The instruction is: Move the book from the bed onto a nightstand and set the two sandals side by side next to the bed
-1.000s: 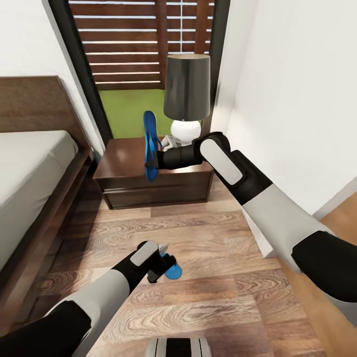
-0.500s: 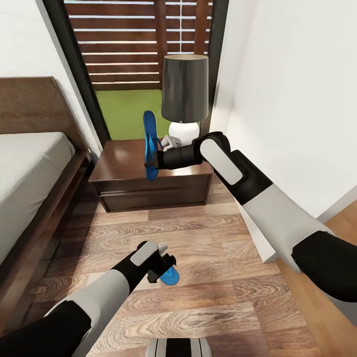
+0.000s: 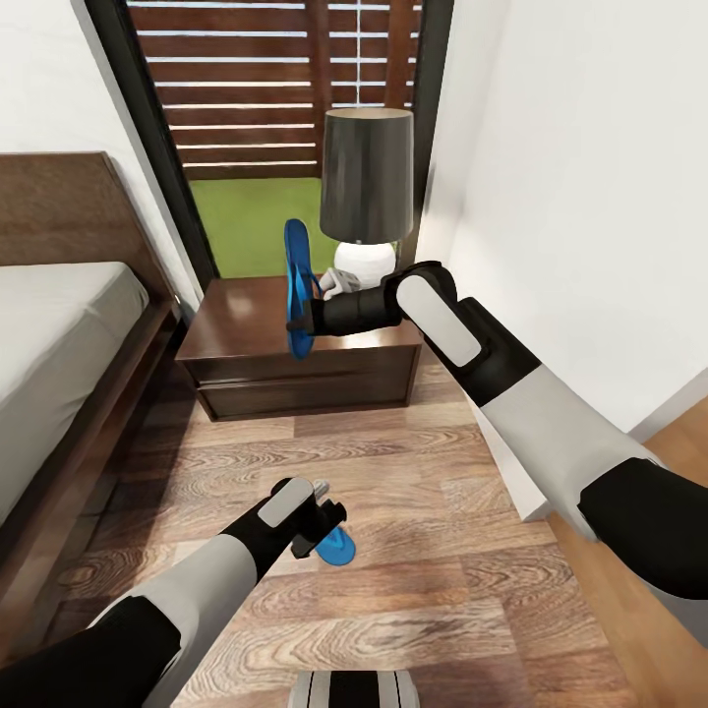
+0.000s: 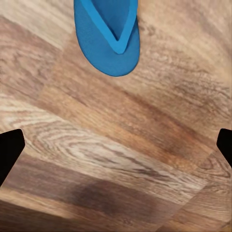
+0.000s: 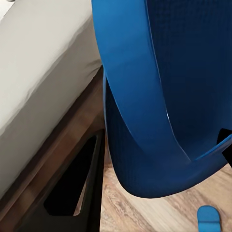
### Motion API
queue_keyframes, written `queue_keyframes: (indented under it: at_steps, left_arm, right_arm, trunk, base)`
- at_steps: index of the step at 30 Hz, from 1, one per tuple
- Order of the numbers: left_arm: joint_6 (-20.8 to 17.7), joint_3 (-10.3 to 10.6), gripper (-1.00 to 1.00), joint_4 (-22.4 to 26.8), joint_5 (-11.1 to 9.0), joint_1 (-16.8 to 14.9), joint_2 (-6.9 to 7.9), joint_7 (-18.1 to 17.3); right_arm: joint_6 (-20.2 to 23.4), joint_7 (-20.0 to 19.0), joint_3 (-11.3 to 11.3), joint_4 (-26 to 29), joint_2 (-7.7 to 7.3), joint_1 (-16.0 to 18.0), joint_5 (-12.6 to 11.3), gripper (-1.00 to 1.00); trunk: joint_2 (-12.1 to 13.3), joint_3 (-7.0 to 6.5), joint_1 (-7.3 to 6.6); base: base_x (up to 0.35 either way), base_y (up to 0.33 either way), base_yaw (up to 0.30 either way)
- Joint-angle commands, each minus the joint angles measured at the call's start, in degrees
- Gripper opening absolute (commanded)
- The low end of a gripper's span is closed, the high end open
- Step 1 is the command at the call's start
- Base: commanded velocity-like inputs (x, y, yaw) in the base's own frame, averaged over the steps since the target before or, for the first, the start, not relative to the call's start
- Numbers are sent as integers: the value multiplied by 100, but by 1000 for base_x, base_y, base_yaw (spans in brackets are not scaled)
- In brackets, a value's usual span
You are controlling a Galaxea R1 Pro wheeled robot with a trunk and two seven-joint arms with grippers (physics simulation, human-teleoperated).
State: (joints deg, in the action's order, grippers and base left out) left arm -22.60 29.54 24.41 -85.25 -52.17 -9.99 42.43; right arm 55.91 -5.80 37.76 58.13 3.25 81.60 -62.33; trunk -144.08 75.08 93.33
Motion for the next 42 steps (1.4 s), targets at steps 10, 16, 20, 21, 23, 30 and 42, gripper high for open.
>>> queue_keyframes:
  at_steps: [10,16,20,21,23,30,42]
  left_arm:
    - [-8,34,100,34,-18,-5,29,24]
    - [-15,34,100,38,-18,-10,39,2]
    - [-13,34,100,38,-18,-12,40,-60]
    - [-11,34,100,38,-18,-12,40,-85]
    - [-9,34,100,38,-18,-12,44,-112]
    - [-8,34,100,39,-13,-12,49,-219]
    - [9,34,100,28,81,-13,157,-767]
  right_arm:
    - [16,-62,3,152,1,5,54,-100]
    - [16,-62,3,169,1,5,54,-100]
    - [16,-62,3,174,1,5,54,-100]
    - [16,-62,3,178,1,5,54,-100]
    - [16,-62,3,185,1,5,54,-100]
    - [16,-62,3,189,1,5,54,-100]
    - [18,-62,3,190,1,5,54,-100]
  trunk:
    - [-15,226,25]
    - [-23,359,40]
    - [-29,447,51]
    - [-30,470,53]
    - [-33,514,58]
    - [-37,580,66]
    - [-37,580,66]
  base:
    - [0,0,0]
    - [0,0,0]
    - [0,0,0]
    - [0,0,0]
    - [0,0,0]
    - [0,0,0]
    - [0,0,0]
